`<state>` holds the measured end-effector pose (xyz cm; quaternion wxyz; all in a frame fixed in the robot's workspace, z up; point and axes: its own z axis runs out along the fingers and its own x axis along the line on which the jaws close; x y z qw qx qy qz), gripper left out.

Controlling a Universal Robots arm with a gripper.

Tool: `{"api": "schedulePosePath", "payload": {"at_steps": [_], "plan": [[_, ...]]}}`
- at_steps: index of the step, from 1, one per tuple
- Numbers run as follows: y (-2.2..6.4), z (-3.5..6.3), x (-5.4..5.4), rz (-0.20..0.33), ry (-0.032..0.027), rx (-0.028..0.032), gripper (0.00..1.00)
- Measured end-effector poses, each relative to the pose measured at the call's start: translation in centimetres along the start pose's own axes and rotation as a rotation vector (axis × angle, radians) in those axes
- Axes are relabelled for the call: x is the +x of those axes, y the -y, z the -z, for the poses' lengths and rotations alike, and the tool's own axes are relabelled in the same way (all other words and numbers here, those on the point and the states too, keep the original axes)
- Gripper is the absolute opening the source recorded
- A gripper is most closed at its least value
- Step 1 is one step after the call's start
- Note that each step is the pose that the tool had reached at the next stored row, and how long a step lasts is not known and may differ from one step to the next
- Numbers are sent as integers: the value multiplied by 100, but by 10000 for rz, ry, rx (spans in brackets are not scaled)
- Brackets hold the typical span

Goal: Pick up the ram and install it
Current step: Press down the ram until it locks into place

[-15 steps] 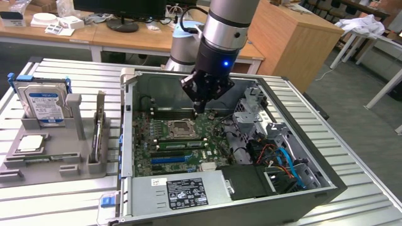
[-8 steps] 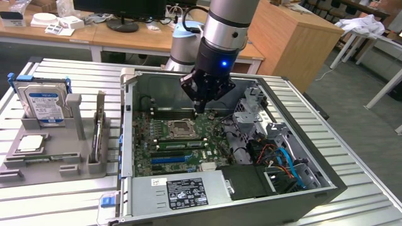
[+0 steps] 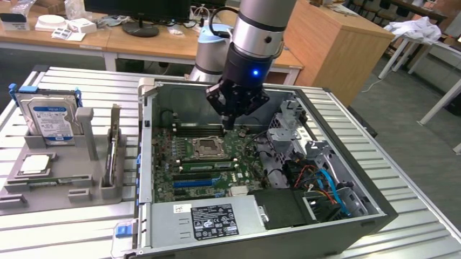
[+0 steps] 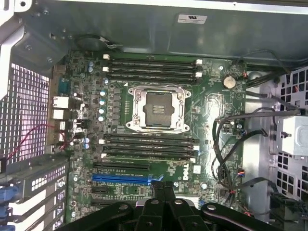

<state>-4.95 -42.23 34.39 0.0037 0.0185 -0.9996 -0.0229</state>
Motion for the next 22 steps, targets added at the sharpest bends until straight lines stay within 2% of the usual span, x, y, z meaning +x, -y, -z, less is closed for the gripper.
{"api": "schedulePosePath", "payload": {"at_steps": [8, 14, 22], "plan": [[-1, -2, 31, -53, -6, -1, 11], [-2, -3, 42, -320, 0, -2, 11], [-11, -6, 44, -328, -1, -3, 11]]}}
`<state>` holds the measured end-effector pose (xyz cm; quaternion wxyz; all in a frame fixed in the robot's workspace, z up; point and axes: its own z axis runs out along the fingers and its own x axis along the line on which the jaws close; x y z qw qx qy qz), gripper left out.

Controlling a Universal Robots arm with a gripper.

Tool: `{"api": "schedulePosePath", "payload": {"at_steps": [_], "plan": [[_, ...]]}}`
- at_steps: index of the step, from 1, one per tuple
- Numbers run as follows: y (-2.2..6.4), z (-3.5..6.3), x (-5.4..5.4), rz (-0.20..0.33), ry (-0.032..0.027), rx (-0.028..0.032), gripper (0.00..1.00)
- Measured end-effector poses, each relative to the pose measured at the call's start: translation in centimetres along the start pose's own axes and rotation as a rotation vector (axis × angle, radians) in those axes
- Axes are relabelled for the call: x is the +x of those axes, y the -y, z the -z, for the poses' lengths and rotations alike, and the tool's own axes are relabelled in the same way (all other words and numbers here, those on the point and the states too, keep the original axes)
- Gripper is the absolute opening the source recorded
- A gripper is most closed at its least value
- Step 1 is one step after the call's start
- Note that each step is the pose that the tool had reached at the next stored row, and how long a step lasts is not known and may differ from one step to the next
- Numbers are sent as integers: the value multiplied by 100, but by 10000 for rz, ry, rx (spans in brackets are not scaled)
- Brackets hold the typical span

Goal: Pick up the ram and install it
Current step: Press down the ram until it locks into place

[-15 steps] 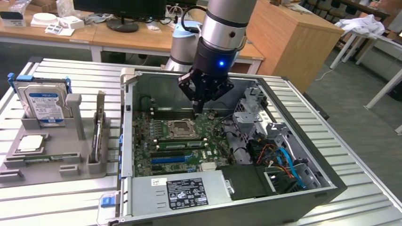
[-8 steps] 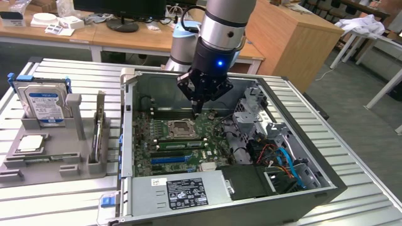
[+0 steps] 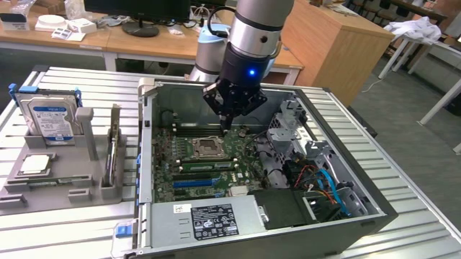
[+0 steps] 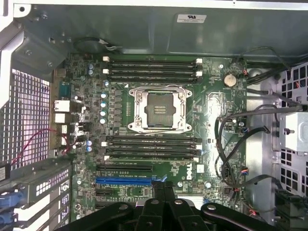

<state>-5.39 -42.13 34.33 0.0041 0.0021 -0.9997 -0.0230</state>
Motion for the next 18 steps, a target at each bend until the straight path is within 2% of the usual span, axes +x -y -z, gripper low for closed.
{"api": "schedulePosePath", "payload": {"at_steps": [9, 18], "plan": [[-61, -11, -2, 3, -1, 1, 11], [-63, -11, -1, 2, -1, 0, 11]]}}
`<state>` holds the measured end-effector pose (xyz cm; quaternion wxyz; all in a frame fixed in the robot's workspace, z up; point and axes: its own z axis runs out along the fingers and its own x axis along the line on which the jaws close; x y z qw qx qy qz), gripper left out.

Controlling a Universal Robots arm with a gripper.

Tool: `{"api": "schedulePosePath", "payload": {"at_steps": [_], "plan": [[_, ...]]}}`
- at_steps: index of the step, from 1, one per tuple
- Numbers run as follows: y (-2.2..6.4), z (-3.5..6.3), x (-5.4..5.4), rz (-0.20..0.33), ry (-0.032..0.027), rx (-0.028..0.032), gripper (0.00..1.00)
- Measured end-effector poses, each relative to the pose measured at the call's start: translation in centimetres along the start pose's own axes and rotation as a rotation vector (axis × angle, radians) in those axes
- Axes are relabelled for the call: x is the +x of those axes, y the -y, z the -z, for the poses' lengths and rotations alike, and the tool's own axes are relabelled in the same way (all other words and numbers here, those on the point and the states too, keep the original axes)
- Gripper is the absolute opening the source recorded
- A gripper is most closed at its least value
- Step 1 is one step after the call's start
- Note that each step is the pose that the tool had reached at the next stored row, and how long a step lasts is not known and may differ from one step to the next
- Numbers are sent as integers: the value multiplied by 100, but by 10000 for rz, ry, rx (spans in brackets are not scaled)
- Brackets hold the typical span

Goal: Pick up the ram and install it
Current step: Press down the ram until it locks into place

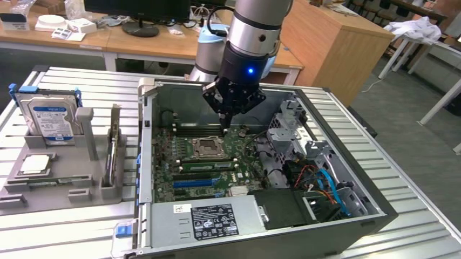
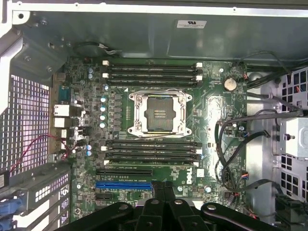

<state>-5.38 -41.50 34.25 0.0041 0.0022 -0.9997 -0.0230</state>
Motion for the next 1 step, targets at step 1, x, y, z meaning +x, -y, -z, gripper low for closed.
{"api": "schedulePosePath", "payload": {"at_steps": [1], "plan": [[0, 0, 0, 0, 0, 0, 11]]}}
